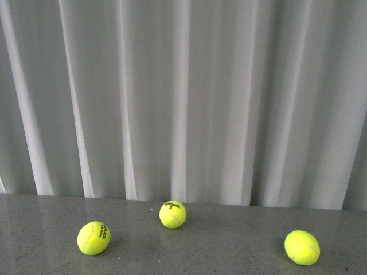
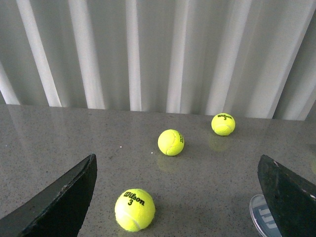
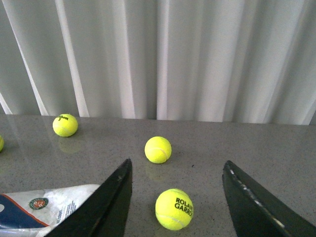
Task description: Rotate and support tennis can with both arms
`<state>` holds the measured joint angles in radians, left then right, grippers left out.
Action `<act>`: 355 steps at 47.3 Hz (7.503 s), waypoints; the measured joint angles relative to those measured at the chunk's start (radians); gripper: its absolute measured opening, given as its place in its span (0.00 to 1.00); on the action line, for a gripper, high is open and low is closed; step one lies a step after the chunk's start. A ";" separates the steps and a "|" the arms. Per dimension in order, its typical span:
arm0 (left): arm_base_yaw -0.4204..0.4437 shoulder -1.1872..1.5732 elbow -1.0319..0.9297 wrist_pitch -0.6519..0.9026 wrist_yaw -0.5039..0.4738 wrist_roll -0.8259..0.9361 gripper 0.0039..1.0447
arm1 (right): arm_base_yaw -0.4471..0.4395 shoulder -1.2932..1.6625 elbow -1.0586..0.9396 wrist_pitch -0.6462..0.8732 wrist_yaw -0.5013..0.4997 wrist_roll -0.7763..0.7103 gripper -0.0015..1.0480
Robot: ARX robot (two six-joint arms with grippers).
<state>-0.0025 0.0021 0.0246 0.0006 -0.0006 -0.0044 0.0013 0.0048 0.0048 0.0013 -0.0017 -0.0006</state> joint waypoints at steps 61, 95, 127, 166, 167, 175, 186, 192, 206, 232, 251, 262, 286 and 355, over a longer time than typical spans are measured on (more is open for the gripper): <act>0.011 1.683 0.484 0.396 0.675 -0.241 0.94 | -0.001 -0.001 0.000 -0.001 0.000 0.000 0.93; -0.175 2.016 0.665 0.547 0.712 -0.389 0.94 | -0.001 -0.001 0.000 -0.001 0.000 0.000 0.93; -0.269 2.128 0.749 0.710 0.762 -0.630 0.67 | -0.001 -0.001 0.000 -0.001 0.000 0.000 0.93; -0.301 1.735 1.213 -0.267 0.633 -0.285 0.03 | -0.001 -0.001 0.000 -0.001 0.000 0.000 0.93; -0.304 1.738 1.263 -0.338 0.597 -0.223 0.03 | -0.001 -0.001 0.000 -0.001 0.000 0.000 0.93; -0.344 1.854 1.699 -0.867 0.262 0.214 0.03 | -0.001 -0.001 0.000 -0.001 0.000 0.000 0.93; -0.414 1.958 1.896 -1.062 -0.029 0.477 0.03 | -0.001 -0.001 0.000 -0.001 0.000 0.000 0.93; -0.454 1.984 1.857 -1.051 -0.100 0.544 0.03 | -0.001 -0.001 0.000 -0.001 0.000 0.001 0.93; -0.478 1.993 1.659 -0.906 -0.055 0.512 0.03 | -0.001 -0.001 0.000 -0.001 0.000 0.000 0.93; -0.495 1.931 1.696 -0.885 0.117 0.312 0.90 | -0.001 -0.001 0.000 -0.001 0.000 0.000 0.93; -0.448 1.638 1.407 -0.481 0.185 -0.061 0.94 | -0.001 -0.001 0.000 -0.001 0.000 0.000 0.93; -0.436 1.597 1.343 -0.408 0.156 -0.219 0.94 | -0.001 -0.001 0.000 -0.001 0.000 0.001 0.93; -0.267 1.189 0.454 0.708 -0.270 -0.013 0.16 | -0.001 -0.001 0.000 -0.001 0.000 0.001 0.93; 0.000 0.322 0.000 0.328 0.000 -0.002 0.03 | -0.001 -0.001 0.000 -0.001 0.000 0.001 0.93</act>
<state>-0.0025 0.3241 0.0242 0.3283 -0.0002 -0.0063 0.0006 0.0036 0.0048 0.0006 -0.0017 0.0002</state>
